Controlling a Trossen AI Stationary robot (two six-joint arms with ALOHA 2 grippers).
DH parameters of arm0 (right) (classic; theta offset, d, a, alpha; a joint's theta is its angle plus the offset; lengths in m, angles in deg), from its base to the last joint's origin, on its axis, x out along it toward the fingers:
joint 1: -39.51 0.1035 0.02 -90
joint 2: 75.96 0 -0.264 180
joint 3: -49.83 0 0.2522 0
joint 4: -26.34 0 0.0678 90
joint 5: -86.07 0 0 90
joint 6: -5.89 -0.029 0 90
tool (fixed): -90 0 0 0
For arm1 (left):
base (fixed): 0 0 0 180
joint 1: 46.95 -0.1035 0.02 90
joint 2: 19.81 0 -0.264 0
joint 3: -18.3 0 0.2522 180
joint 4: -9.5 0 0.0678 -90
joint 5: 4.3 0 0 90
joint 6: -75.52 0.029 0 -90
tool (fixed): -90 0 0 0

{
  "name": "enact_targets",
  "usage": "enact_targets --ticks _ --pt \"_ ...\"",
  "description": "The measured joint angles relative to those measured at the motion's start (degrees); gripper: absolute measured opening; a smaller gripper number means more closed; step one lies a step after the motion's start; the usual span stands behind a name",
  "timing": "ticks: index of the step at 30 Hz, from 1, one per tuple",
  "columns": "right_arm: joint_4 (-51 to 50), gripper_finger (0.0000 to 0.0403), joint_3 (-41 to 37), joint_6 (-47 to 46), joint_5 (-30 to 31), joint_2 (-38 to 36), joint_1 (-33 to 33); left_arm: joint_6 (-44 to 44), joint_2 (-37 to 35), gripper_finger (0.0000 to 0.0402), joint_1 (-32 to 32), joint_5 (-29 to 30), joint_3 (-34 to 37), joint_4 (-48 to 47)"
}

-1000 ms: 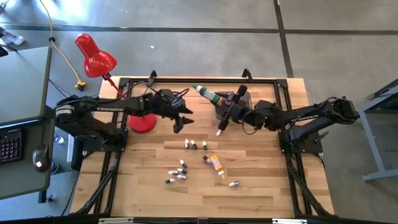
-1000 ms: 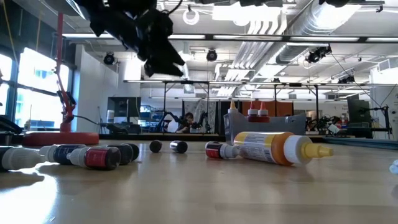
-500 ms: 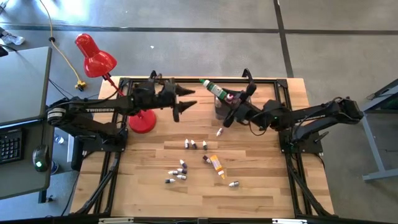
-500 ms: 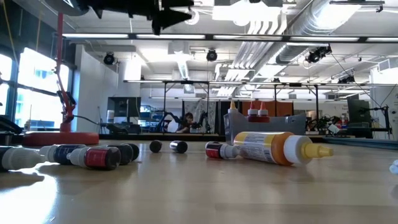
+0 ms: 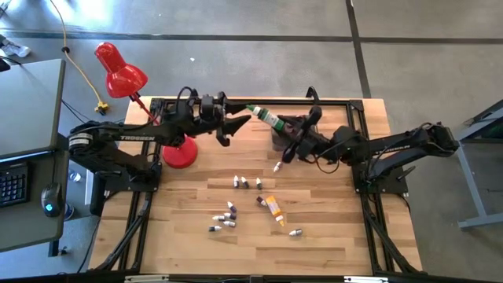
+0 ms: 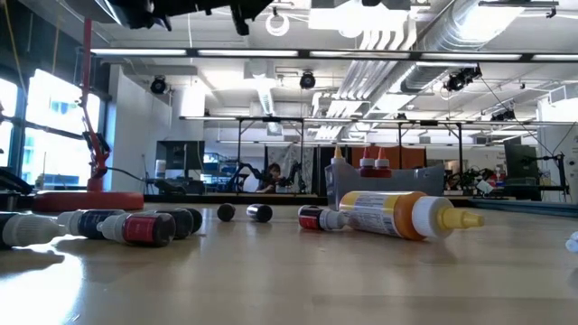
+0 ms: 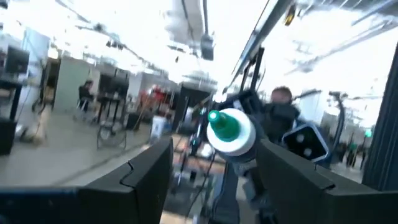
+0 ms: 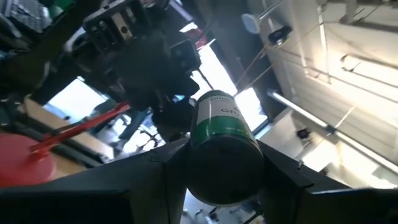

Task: Pick & Place food coloring
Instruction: Put the large green food coloring bottle into the bin

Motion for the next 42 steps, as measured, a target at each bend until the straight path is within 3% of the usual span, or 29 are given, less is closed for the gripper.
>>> enact_targets --ticks 7,13,19,32,42 --pt "4.8 0.0146 0.0 2.5 -2.3 0.0 0.0 -0.1 0.0 0.0227 0.0 -4.8 0.0 7.7" --pt "10.5 0.0146 0.0 2.9 -10.1 0.0 -0.5 -1.6 0.0 0.0227 0.0 -4.0 0.0 9.1" --pt "12.5 0.0146 0.0 -1.8 -13.7 1.0 -2.9 1.6 -0.1 0.0227 0.0 -4.6 0.0 10.9" --pt "29.6 0.0146 0.0 -7.3 -20.4 11.7 -7.9 6.7 0.0 0.0227 0.0 -3.2 0.0 12.6" --pt "33.6 0.0146 4.3 -12.6 -23.9 19.3 -10.2 7.8 -0.1 0.0227 0.0 -3.3 0.0 13.0"
